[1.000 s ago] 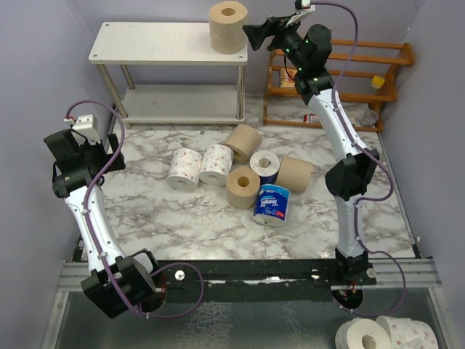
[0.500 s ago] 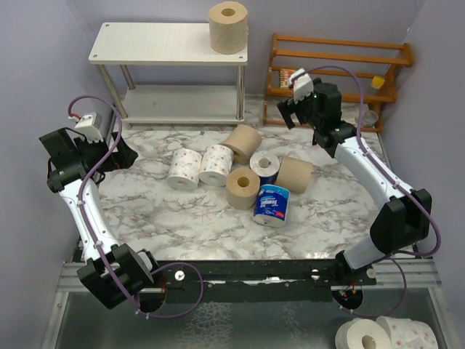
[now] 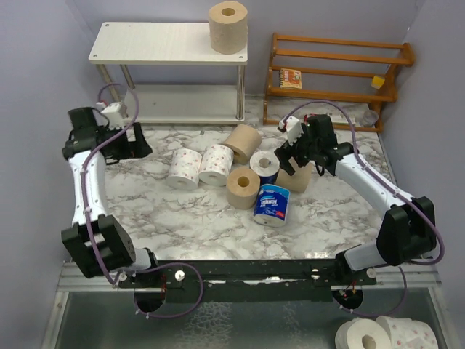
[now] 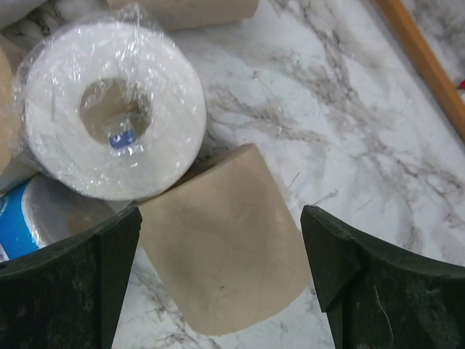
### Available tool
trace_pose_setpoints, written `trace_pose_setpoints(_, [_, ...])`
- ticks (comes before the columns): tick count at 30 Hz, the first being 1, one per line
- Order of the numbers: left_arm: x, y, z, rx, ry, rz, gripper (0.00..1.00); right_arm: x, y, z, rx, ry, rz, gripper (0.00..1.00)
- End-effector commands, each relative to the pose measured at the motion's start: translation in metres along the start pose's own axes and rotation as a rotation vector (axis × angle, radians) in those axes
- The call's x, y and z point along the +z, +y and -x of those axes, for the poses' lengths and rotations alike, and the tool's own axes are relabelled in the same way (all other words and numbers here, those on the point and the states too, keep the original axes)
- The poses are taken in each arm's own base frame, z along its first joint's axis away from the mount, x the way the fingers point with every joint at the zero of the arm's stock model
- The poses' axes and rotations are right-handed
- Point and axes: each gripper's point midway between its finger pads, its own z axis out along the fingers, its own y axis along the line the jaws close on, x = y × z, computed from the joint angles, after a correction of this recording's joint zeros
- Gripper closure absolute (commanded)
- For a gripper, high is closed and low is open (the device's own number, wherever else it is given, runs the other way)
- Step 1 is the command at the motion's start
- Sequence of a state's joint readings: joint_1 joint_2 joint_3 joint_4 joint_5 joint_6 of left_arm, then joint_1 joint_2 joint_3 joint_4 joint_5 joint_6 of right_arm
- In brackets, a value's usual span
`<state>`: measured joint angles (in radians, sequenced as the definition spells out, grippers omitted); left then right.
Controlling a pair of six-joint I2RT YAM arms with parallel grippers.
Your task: Place and organize the paper towels onto the shelf
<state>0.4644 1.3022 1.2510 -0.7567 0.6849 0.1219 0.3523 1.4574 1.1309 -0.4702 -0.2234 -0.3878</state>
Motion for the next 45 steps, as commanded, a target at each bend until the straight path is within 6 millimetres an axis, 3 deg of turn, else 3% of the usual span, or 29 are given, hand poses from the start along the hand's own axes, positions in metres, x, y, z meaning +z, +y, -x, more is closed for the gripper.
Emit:
trace_pose_setpoints(1, [0.037, -0.001, -0.033, 0.200, 0.302, 0.191, 0.01, -0.014, 0.014, -0.011, 0.024, -0.015, 0.017, 0.11])
trace_pose_setpoints(3, [0.046, -0.029, -0.041, 0.290, 0.343, 0.121, 0.01, -0.022, 0.024, -0.013, 0.021, -0.038, 0.041, 0.11])
trace_pose_setpoints(7, [0.043, -0.097, -0.030, 0.448, 0.281, -0.124, 0.01, -0.033, 0.026, -0.032, 0.008, -0.005, 0.009, 0.11])
trace_pose_setpoints(11, [0.035, -0.139, -0.044, 0.600, 0.252, -0.307, 0.01, -0.039, 0.032, -0.068, -0.003, 0.069, -0.014, 0.11])
trace_pose_setpoints(13, [0.033, -0.146, -0.060, 0.654, 0.277, -0.341, 0.01, -0.045, 0.033, -0.076, 0.003, 0.070, -0.040, 0.10])
trace_pose_setpoints(16, [0.029, -0.144, -0.075, 0.732, 0.308, -0.344, 0.01, -0.045, 0.037, -0.090, 0.017, 0.055, -0.062, 0.10])
trace_pose_setpoints(19, [0.028, -0.138, -0.098, 0.829, 0.363, -0.367, 0.01, -0.040, 0.025, -0.099, 0.025, 0.086, -0.129, 0.10])
trace_pose_setpoints(25, [0.050, -0.103, -0.131, 0.972, 0.454, -0.257, 0.01, -0.027, 0.028, -0.111, 0.045, 0.166, -0.090, 0.10])
trace_pose_setpoints(34, [0.077, -0.079, -0.118, 1.029, 0.402, -0.099, 0.01, -0.024, 0.018, -0.117, 0.048, 0.186, -0.148, 0.10])
trace_pose_setpoints(45, [0.094, -0.079, -0.126, 0.990, 0.385, -0.103, 0.02, -0.027, 0.006, -0.121, 0.050, 0.211, -0.217, 0.10])
